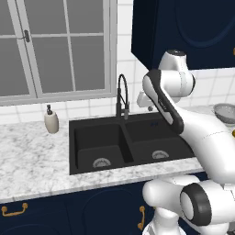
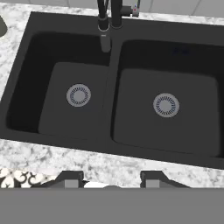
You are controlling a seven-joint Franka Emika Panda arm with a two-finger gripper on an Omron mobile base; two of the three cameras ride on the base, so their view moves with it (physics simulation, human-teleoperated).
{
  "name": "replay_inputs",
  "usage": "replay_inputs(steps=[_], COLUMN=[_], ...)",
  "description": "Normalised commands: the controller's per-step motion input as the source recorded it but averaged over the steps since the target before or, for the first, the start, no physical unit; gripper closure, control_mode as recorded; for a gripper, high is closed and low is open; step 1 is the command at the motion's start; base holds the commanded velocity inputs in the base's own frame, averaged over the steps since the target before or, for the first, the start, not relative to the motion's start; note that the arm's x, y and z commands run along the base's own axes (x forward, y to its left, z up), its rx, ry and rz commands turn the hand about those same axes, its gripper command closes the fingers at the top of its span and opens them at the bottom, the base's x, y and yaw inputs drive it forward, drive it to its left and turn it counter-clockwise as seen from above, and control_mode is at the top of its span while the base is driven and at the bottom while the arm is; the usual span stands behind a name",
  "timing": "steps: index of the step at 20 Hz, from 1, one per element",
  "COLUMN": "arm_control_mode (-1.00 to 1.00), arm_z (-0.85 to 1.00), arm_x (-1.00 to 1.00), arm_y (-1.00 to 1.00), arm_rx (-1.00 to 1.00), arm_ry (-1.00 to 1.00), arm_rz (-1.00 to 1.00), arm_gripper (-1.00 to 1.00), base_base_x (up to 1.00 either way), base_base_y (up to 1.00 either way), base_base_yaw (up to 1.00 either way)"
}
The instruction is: Put the colander in the sink, put the mango in the colander, and turn on the sink faucet and pour water over the colander.
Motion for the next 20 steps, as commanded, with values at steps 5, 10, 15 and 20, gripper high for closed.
replay_inputs(steps=[5, 10, 15, 20], arm_control_mode=[-1.0, -1.0, -1.0, -1.0], arm_z=[0.0, -0.11, -0.05, 0.0], arm_x=[0.0, -0.13, -0.28, -0.13], arm_y=[0.0, -0.3, -0.99, -1.0], arm_rx=[0.0, 0.0, 0.01, 0.0], arm_ry=[0.06, 0.02, 0.08, 0.2], arm_rz=[0.0, 0.0, 0.0, 0.0], arm_gripper=[-1.0, -1.0, -1.0, -1.0], base_base_x=[0.0, 0.0, 0.0, 0.0], base_base_y=[0.0, 0.0, 0.0, 0.0], base_base_yaw=[0.0, 0.0, 0.0, 0.0])
